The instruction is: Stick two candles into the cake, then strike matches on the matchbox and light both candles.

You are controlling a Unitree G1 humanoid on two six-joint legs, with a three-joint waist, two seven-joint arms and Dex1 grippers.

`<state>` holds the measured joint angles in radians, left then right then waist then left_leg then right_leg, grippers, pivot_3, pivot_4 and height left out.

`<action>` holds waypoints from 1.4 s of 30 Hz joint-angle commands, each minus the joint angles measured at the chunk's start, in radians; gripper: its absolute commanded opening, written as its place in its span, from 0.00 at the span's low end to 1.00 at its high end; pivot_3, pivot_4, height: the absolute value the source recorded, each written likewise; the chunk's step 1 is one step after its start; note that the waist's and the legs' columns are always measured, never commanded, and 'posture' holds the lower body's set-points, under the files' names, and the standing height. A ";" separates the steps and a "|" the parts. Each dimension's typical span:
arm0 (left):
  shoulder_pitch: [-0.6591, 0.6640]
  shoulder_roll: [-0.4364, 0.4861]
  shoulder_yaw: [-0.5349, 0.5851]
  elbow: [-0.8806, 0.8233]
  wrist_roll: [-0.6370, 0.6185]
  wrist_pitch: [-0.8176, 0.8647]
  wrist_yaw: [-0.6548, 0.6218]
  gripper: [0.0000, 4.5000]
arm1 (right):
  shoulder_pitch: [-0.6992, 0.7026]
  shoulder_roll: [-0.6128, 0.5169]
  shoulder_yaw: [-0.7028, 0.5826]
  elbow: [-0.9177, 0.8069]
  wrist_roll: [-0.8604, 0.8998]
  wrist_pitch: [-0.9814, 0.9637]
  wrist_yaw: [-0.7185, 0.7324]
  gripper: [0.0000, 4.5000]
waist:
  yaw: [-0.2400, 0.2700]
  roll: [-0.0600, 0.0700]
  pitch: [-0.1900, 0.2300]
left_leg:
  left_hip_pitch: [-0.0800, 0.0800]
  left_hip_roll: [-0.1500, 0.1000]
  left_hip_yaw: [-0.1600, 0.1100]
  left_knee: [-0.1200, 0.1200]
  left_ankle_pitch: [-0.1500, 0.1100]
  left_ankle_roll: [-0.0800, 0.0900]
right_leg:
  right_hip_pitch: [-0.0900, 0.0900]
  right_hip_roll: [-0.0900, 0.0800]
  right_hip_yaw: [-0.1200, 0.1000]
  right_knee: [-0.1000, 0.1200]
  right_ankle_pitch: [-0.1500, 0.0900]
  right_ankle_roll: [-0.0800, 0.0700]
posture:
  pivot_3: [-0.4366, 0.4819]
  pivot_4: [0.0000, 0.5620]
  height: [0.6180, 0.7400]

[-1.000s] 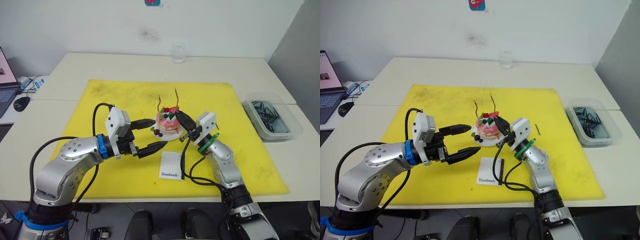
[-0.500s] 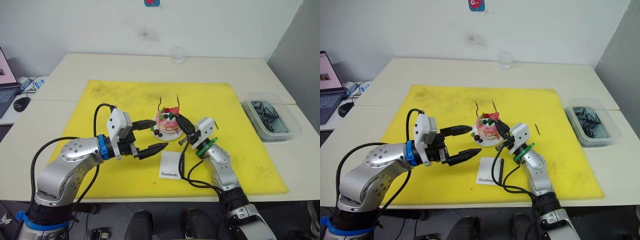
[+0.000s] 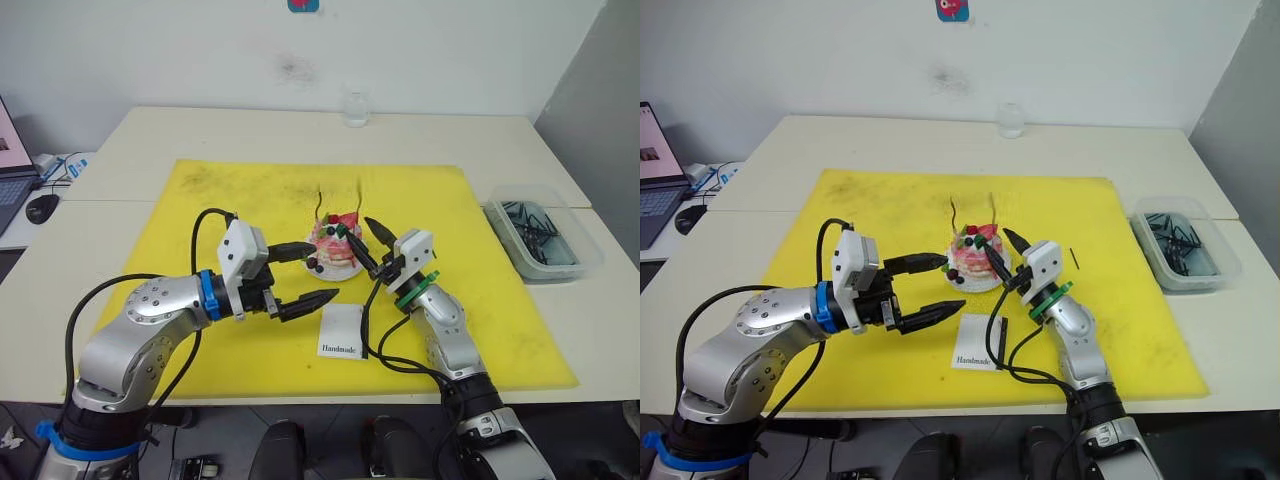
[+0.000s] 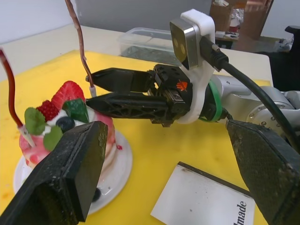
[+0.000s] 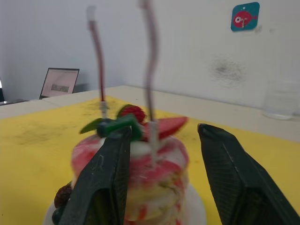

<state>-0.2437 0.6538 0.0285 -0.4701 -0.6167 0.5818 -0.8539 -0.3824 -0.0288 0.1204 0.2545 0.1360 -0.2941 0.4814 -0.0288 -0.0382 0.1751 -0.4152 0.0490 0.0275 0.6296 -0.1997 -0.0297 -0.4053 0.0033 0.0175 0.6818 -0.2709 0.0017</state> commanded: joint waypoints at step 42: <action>-0.115 -0.106 0.127 0.259 -0.597 0.983 0.404 1.00 | 0.241 -0.667 0.058 -0.813 0.151 0.867 0.286 0.01 | 0.003 -0.001 0.000 | -0.001 -0.002 -0.001 0.000 0.000 0.000 | 0.000 -0.002 -0.001 -0.001 0.000 0.000 | 0.48 0.27 1.00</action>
<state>-0.3535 0.5549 0.1586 -0.2024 -1.2149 1.5569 -0.4606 -0.1237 -0.6837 0.1824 -0.5225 0.2879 0.5646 0.7618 -0.0260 -0.0389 0.1752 -0.4159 0.0467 0.0266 0.6300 -0.1997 -0.0297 -0.4053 0.0009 0.0165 0.6808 -0.2713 0.0021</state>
